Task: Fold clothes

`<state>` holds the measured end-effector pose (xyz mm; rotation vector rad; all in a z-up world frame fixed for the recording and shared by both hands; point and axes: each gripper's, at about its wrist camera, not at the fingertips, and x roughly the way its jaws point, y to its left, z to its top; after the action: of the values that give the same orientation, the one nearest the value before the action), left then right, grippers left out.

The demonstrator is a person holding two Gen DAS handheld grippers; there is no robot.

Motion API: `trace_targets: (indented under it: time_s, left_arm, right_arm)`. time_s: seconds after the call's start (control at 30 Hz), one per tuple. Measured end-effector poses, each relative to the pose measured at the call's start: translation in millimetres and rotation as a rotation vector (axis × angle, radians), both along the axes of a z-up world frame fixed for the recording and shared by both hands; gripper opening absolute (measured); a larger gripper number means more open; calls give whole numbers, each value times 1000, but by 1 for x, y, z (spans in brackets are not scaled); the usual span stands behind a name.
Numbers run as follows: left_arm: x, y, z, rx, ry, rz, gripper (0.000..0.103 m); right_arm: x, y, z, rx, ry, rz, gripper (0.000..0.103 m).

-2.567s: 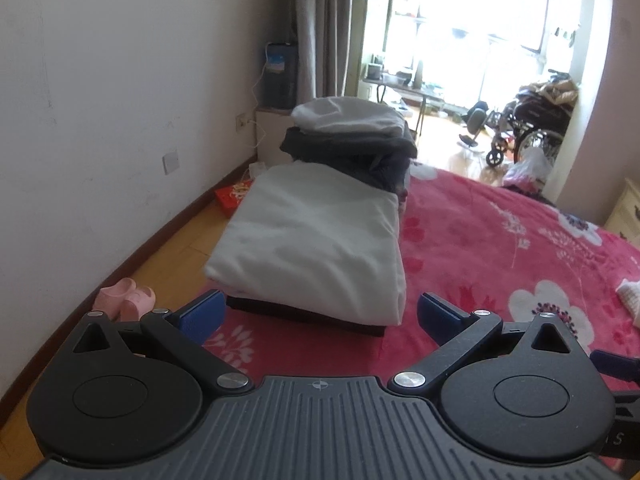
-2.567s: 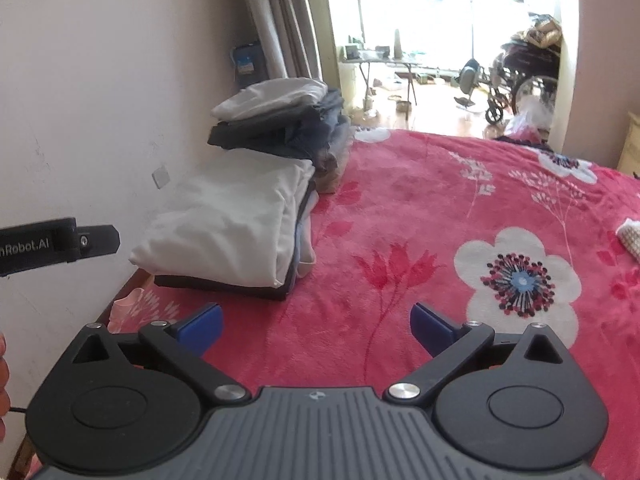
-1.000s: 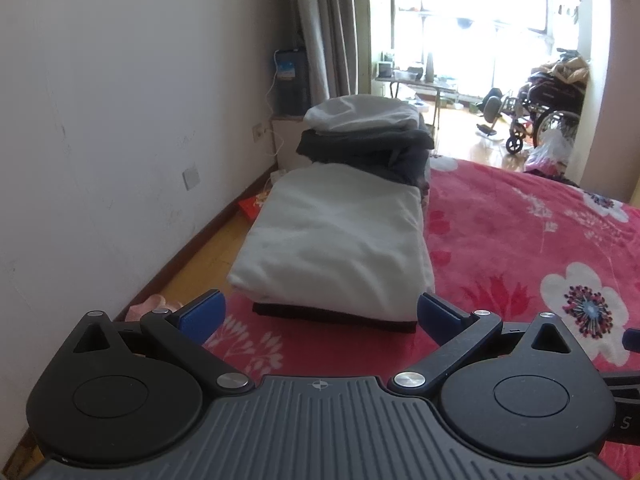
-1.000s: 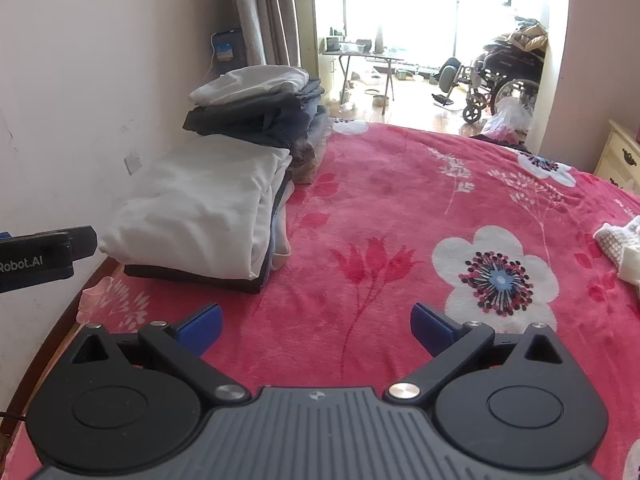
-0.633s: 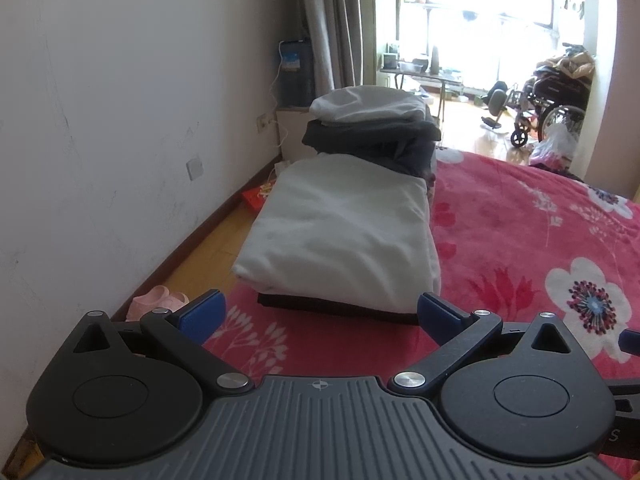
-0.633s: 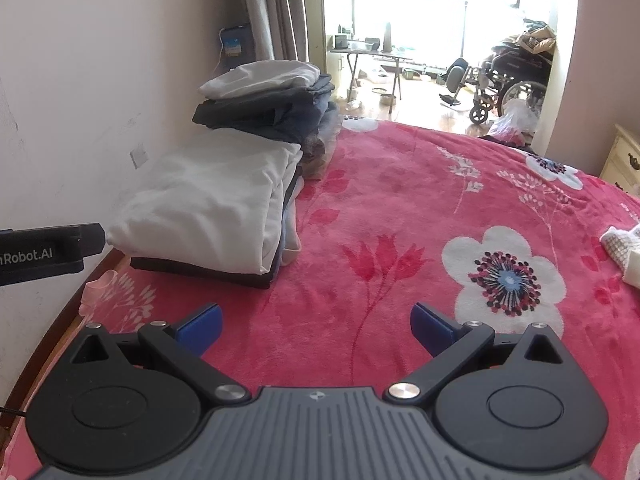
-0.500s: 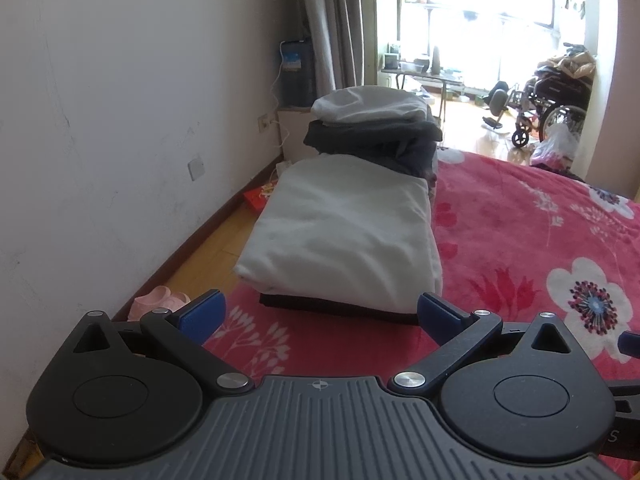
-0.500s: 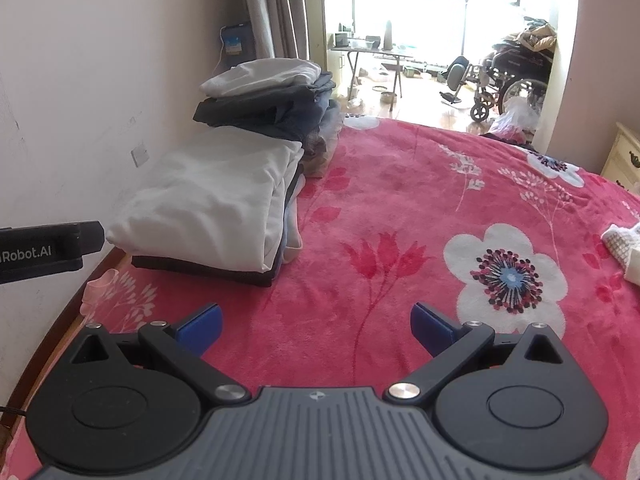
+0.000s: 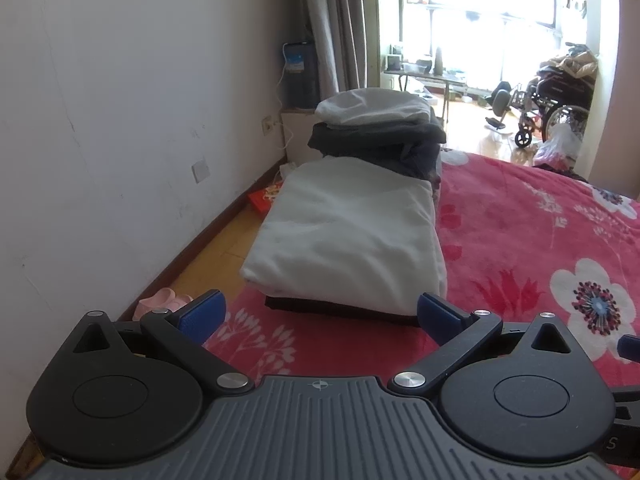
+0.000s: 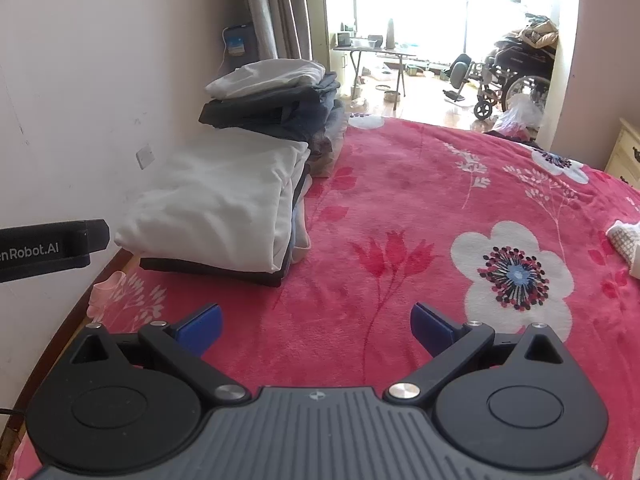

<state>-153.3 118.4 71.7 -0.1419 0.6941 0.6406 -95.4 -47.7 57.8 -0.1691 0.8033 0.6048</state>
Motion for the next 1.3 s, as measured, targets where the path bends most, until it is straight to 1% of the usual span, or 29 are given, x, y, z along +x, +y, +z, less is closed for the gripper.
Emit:
trace_targets:
  time_s: [0.43,1.3]
  left_arm:
    - [-2,-1,2,26,-7,-3,103]
    - [-2,0,2,18,-1,-6,103]
  right_arm:
    - [-3,3,-1,-13,-10,12,102]
    - [-5,4,-3,-22,-9,23,102]
